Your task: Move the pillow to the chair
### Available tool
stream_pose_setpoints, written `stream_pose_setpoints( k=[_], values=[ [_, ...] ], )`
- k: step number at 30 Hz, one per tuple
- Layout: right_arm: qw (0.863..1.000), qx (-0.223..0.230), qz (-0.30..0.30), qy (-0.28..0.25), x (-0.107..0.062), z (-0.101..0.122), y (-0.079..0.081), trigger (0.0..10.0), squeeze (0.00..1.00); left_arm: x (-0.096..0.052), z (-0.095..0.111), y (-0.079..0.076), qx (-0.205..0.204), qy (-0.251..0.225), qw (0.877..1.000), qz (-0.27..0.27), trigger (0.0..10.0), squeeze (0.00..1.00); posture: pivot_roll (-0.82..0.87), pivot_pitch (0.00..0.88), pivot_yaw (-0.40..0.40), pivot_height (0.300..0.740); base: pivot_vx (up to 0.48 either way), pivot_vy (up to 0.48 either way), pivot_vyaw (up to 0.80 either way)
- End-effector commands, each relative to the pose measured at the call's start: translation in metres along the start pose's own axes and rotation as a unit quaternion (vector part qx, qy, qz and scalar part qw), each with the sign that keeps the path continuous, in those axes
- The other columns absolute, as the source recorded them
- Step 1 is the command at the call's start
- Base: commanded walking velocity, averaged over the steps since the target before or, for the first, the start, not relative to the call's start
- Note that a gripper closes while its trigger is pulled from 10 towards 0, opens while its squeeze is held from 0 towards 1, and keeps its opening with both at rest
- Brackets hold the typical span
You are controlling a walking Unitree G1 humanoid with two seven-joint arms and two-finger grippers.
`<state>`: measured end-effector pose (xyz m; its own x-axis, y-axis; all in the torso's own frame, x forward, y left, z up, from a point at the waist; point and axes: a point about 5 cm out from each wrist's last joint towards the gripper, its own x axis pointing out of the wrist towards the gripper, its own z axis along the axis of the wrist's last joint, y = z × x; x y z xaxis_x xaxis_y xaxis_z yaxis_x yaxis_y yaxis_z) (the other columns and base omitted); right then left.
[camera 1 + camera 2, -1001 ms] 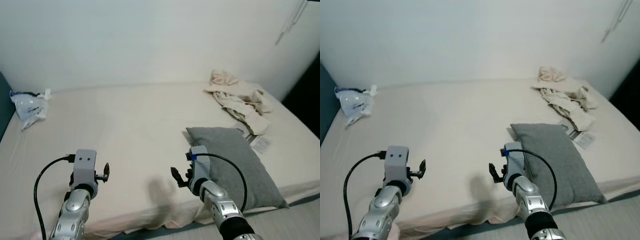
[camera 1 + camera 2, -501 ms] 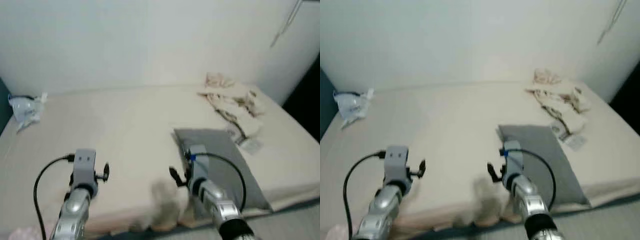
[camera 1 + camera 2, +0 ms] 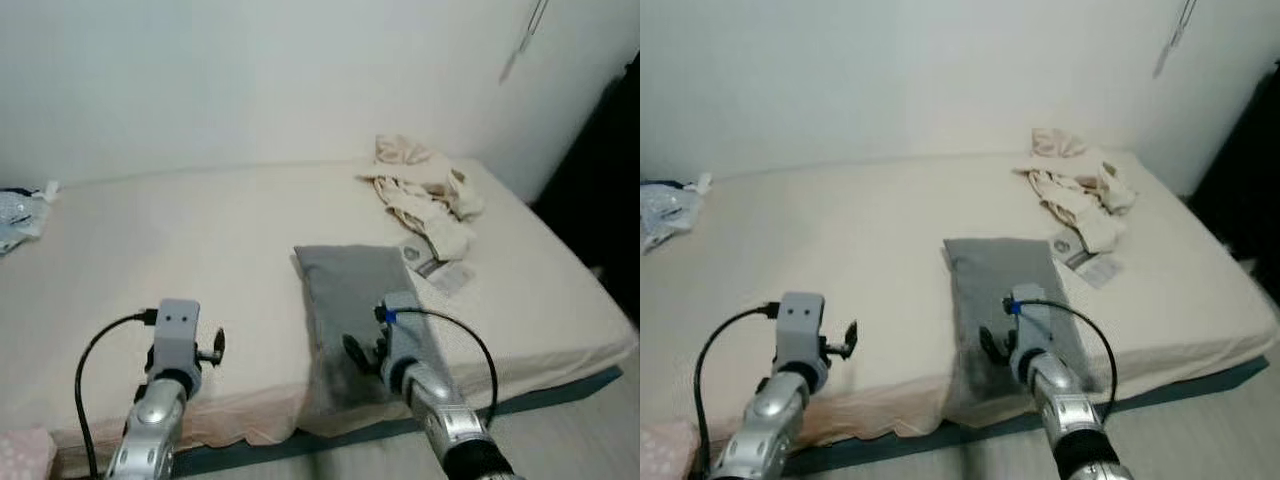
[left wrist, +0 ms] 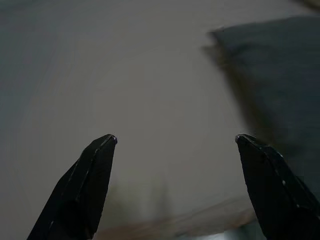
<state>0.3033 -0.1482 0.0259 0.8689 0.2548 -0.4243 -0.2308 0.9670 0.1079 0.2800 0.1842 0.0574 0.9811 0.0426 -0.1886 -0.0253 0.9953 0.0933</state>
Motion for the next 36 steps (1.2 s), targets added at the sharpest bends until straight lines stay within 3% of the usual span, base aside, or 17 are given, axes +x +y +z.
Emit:
stream_pose_setpoints(
  k=[1,8,17,26,28,31,36],
  values=[
    [1.0,0.009,0.006,0.003,0.001,-0.002,0.006,10.0,0.0,0.0,0.001,0.002,0.006,-0.001,1.0,-0.002,10.0,0.0,0.06,0.091,-0.036,0.74,0.0,0.476,0.0],
    [1.0,0.01,0.006,0.002,0.001,-0.002,0.006,10.0,0.0,0.002,0.001,0.002,0.012,0.0,1.0,0.002,10.0,0.0,0.06,0.092,-0.032,0.74,0.0,0.478,0.0],
    [1.0,0.013,0.006,0.001,0.001,-0.001,0.006,10.0,0.0,0.003,0.001,0.0,0.017,-0.001,1.0,0.006,10.0,0.0,0.06,0.093,-0.031,0.74,0.0,0.0,0.0],
    [1.0,0.01,0.008,-0.015,0.002,0.003,0.006,10.0,0.0,0.003,0.003,0.004,-0.027,-0.005,0.999,0.029,10.0,0.0,0.06,0.093,-0.03,0.74,0.0,0.0,0.0],
    [1.0,0.001,0.002,-0.025,0.002,0.008,0.0,10.0,0.0,0.002,0.004,-0.01,-0.04,-0.004,0.998,-0.038,10.0,0.0,0.07,0.094,-0.031,0.74,0.0,0.0,0.0],
    [0.999,0.012,-0.011,-0.035,0.003,0.016,-0.011,10.0,0.0,0.002,0.005,-0.014,-0.044,-0.002,0.998,-0.05,10.0,0.0,0.07,0.095,-0.027,0.74,0.0,0.0,0.0],
    [0.999,0.004,-0.009,-0.052,0.004,0.026,-0.014,10.0,0.0,0.004,0.005,-0.011,-0.059,0.001,0.998,-0.038,10.0,0.0,0.06,0.094,-0.026,0.74,0.0,0.0,0.0]
  ],
)
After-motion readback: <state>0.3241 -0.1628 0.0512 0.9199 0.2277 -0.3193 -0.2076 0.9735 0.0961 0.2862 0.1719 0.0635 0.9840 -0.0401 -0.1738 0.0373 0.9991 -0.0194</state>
